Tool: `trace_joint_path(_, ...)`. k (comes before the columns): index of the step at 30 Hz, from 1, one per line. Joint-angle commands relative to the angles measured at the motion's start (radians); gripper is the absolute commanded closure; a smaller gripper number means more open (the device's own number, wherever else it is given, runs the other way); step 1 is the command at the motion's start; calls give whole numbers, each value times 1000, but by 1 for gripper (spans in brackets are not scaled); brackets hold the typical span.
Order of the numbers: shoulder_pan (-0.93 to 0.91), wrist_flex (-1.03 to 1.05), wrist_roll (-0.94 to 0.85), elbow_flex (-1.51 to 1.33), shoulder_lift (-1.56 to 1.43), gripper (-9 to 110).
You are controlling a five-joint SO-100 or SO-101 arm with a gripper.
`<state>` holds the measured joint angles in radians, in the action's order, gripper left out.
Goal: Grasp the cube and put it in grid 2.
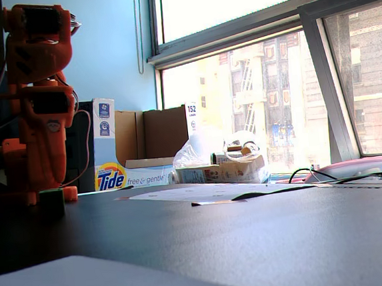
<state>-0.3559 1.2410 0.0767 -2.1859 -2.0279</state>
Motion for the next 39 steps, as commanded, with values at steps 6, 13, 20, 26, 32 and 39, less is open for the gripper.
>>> trace_joint_path(6,-31,-54,8,34,60,58)
trace_joint_path(13,-54,-75,8,84,138,58)
trace_joint_path(20,-61,-95,3,91,158,75)
trace_joint_path(26,-63,-110,-6,86,163,101)
trace_joint_path(32,-66,-114,-6,84,150,101)
trace_joint_path(39,-51,-43,-14,160,140,101)
